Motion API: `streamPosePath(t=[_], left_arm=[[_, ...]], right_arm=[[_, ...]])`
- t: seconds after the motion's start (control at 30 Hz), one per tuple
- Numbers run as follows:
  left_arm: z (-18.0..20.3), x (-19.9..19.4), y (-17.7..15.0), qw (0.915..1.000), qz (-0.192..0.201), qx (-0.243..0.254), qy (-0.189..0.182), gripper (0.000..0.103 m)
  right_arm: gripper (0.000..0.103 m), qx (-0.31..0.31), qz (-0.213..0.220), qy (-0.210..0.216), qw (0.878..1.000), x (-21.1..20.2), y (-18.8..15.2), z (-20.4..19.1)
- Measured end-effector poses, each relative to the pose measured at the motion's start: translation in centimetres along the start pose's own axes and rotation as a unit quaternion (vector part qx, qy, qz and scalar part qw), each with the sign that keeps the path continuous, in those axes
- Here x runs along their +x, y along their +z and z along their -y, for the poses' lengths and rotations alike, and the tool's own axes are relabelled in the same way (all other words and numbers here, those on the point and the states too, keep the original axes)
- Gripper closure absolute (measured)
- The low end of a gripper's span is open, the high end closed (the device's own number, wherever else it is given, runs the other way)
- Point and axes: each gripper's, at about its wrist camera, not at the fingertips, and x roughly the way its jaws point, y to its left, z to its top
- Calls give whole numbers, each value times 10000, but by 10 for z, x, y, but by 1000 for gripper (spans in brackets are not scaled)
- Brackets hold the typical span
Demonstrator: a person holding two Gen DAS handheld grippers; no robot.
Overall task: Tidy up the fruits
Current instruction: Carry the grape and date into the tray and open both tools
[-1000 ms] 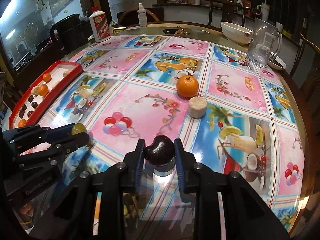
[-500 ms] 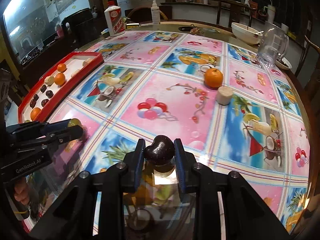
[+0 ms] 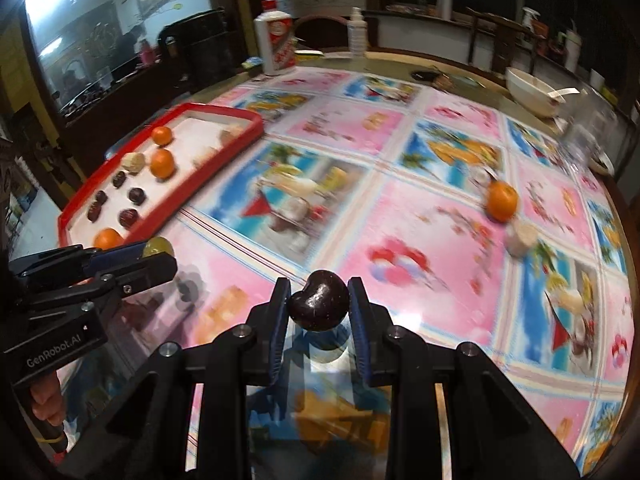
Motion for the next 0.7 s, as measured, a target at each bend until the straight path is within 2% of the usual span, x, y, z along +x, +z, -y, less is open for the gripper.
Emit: streamPosePath(t=[0.13,0.4,0.57,0.7], left_arm=[[-30,-15,7,9994,174,-234,172,80],[-99,-35,15,9947,317,-565,799,80],[-128,-30,18,9915,262,-602,1127,80],[-142,-22,18,9905,196,-643,1198,80]], right_arm=[[72,-248,99,190,9995,5,22,-31],[72,-779,274,722,9940,27,65,-110],[72,-931,195,931,9911,50,75,-144],[72,-965,52,913,9911,71,79,-157]])
